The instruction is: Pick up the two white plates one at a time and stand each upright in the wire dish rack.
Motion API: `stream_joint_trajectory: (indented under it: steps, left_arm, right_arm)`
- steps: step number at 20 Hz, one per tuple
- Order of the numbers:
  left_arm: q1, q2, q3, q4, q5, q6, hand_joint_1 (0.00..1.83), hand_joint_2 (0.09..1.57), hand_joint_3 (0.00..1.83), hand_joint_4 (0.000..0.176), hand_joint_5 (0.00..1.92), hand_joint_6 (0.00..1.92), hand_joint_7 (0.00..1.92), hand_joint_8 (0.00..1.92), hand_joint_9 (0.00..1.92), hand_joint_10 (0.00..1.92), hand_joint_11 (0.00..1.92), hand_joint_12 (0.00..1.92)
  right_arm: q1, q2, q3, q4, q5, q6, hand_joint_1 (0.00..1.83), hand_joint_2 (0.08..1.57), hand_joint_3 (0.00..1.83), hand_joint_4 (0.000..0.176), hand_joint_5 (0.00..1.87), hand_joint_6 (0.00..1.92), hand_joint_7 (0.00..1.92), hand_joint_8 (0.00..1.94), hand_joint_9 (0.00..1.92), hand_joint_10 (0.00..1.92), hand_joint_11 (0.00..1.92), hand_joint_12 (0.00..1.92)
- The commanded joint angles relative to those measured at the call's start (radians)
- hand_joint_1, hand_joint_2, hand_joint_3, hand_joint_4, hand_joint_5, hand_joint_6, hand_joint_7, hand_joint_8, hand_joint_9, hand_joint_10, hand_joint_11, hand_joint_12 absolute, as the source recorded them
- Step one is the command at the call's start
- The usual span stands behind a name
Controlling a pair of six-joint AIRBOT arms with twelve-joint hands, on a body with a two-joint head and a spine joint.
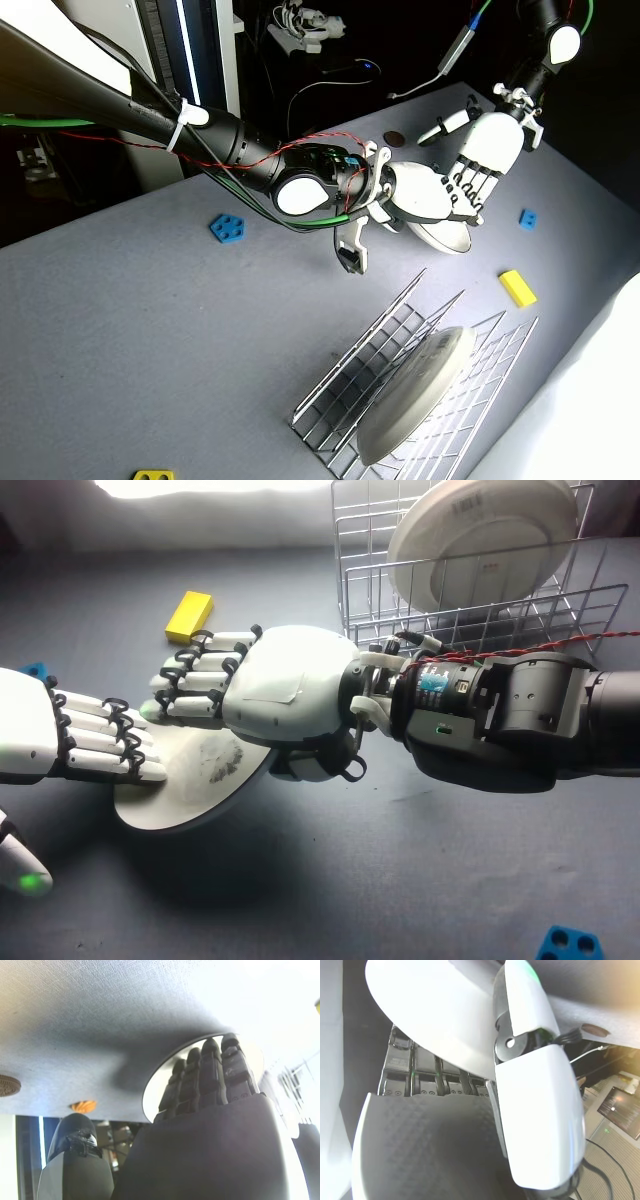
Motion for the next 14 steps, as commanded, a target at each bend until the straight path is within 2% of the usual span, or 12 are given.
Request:
stream_joint_trajectory:
  steps: [1,2,3,4,5,6,8,9,10,14]
  left_arm:
    - [0.008,-0.019,-0.001,0.014,-0.03,-0.006,0.0,1.01,0.0,0.0,0.02,0.01,0.01,0.01,0.0,0.0,0.0,0.0]
    - [0.009,-0.02,-0.001,0.014,-0.03,-0.006,0.0,1.01,0.0,0.0,0.02,0.01,0.01,0.0,0.0,0.0,0.0,0.0]
    - [0.01,-0.02,-0.001,0.014,-0.03,-0.006,0.0,1.01,0.0,0.0,0.01,0.0,0.01,0.0,0.0,0.0,0.0,0.0]
    - [0.01,-0.02,-0.001,0.014,-0.03,-0.006,0.0,1.01,0.0,0.0,0.02,0.0,0.01,0.0,0.0,0.0,0.0,0.0]
    - [0.011,-0.02,-0.001,0.014,-0.03,-0.006,0.0,1.01,0.0,0.0,0.02,0.0,0.01,0.0,0.0,0.0,0.0,0.0]
    - [0.013,-0.02,-0.001,0.014,-0.03,-0.006,0.0,1.01,0.0,0.0,0.03,0.01,0.01,0.0,0.0,0.0,0.0,0.0]
    - [0.017,-0.021,-0.002,0.014,-0.03,-0.006,0.0,1.01,0.0,0.0,0.02,0.01,0.01,0.0,0.0,0.0,0.0,0.0]
    - [0.017,-0.021,-0.002,0.014,-0.03,-0.006,0.0,1.01,0.0,0.0,0.01,0.0,0.0,0.0,0.0,0.0,0.0,0.0]
    - [0.016,-0.021,-0.002,0.013,-0.03,-0.007,0.0,1.02,0.0,0.0,0.02,0.0,0.01,0.0,0.0,0.0,0.0,0.0]
    - [-0.043,-0.008,0.003,0.004,-0.032,-0.035,0.0,1.01,0.0,0.0,0.02,0.0,0.01,0.01,0.0,0.0,0.0,0.0]
  right_arm:
    - [0.006,-0.001,-0.003,0.007,0.118,-0.003,1.39,1.07,0.0,0.0,0.68,0.06,0.67,0.05,0.68,0.09,0.31,1.08]
    - [0.006,-0.001,-0.003,0.007,0.118,-0.003,1.46,1.12,0.0,0.0,0.78,0.95,0.87,0.68,0.85,0.91,0.72,1.49]
    - [0.005,-0.001,-0.003,0.007,0.118,-0.003,1.39,1.11,0.0,0.0,0.91,1.03,1.0,0.77,0.93,1.1,0.73,1.3]
    - [0.005,-0.002,-0.003,0.007,0.118,-0.003,1.38,1.09,0.0,0.0,1.01,0.98,1.05,0.74,0.96,1.1,0.89,1.16]
    - [0.005,-0.002,-0.003,0.007,0.118,-0.003,1.38,1.09,0.0,0.0,1.01,0.98,1.05,0.74,0.96,1.1,0.89,1.16]
    - [0.005,-0.002,-0.003,0.007,0.118,-0.003,1.38,1.08,0.0,0.0,1.0,0.98,1.08,0.72,1.0,1.02,0.99,1.03]
    - [0.005,-0.002,-0.002,0.007,0.118,-0.003,1.39,1.07,0.0,0.0,1.0,0.98,1.08,0.72,1.01,1.01,1.0,1.01]
    - [0.005,-0.002,-0.002,0.007,0.119,-0.004,1.47,1.08,0.01,0.0,0.96,1.0,1.05,0.71,0.96,0.98,0.93,1.36]
    - [0.005,-0.001,-0.003,0.007,0.119,-0.004,1.38,1.09,0.0,0.0,0.98,1.03,1.07,0.74,0.95,1.08,0.9,1.16]
    - [0.011,0.007,-0.008,0.007,0.119,-0.003,1.38,1.09,0.0,0.0,0.99,1.01,1.06,0.75,0.94,1.09,0.89,1.11]
